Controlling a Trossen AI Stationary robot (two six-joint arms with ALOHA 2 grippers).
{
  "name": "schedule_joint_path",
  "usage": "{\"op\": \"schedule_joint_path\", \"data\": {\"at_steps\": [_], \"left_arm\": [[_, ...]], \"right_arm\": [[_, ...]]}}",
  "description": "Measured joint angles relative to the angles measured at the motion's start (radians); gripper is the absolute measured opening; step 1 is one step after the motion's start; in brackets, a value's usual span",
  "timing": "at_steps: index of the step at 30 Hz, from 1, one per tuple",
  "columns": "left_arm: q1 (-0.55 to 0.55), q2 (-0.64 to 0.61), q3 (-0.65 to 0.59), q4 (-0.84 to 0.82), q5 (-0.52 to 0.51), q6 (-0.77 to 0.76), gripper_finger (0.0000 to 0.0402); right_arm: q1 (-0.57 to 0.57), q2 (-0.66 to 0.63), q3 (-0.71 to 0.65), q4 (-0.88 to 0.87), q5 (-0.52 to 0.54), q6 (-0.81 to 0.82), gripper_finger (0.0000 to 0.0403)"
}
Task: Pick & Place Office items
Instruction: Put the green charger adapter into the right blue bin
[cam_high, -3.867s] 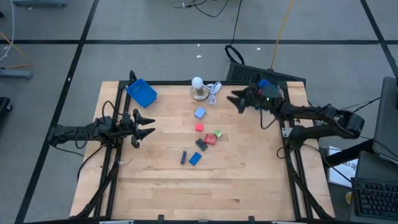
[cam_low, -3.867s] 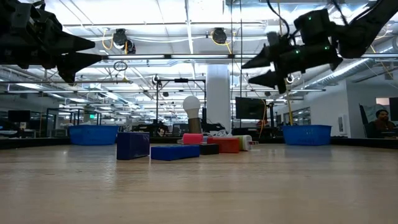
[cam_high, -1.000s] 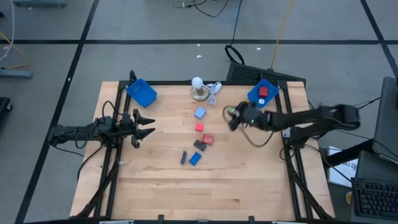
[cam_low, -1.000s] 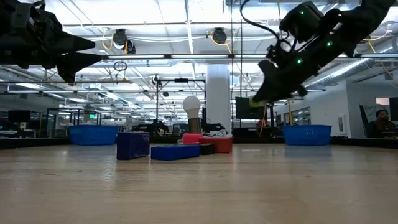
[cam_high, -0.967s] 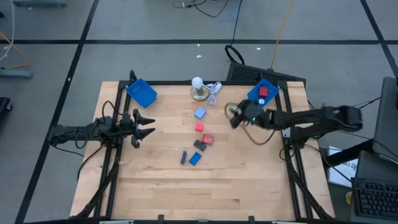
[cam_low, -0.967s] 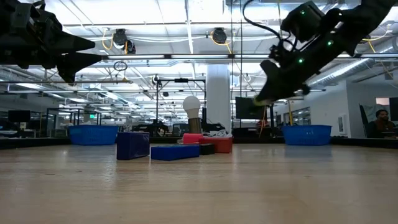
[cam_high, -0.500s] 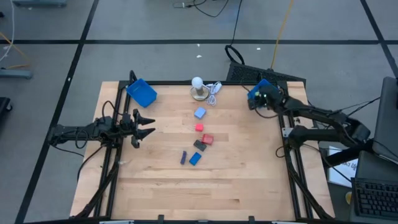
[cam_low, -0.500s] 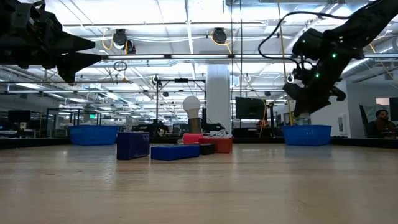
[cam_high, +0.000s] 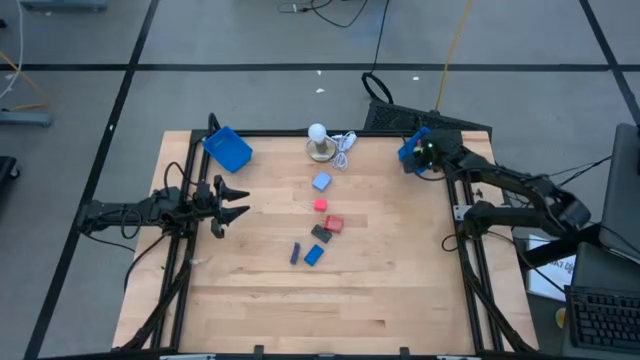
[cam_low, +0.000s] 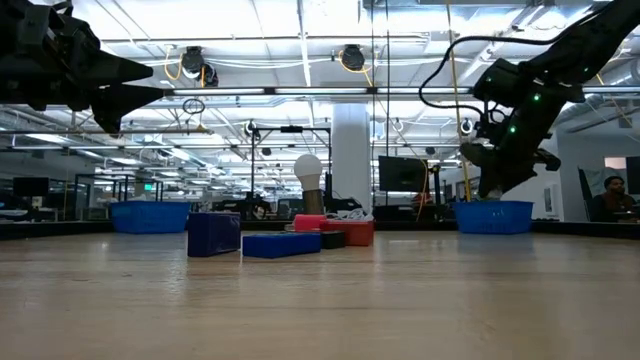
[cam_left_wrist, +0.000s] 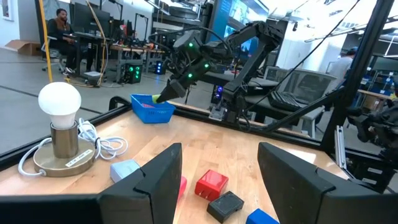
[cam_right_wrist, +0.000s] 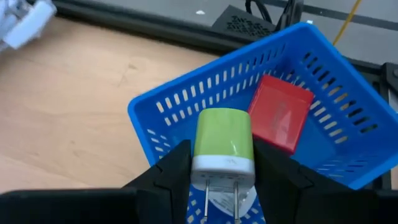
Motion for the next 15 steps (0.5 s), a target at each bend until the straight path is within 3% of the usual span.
{"op": "schedule_joint_path", "data": {"at_steps": [7,11,15], "left_arm": [[0.000,0.000,0.000,0.000,0.000,0.000,0.0214],[0.000,0.000,0.000,0.000,0.000,0.000,0.0214],[0.000,0.000,0.000,0.000,0.000,0.000,0.0214]], "right_arm": [[0.012,0.010,0.000,0.104,-0.023,-0.017,0.0129],[0.012,0.010,0.000,0.180,-0.144,-0.014,0.0129],[0.014,0.010,0.000,0.233,-0.347,-0.025,0.0129]]}}
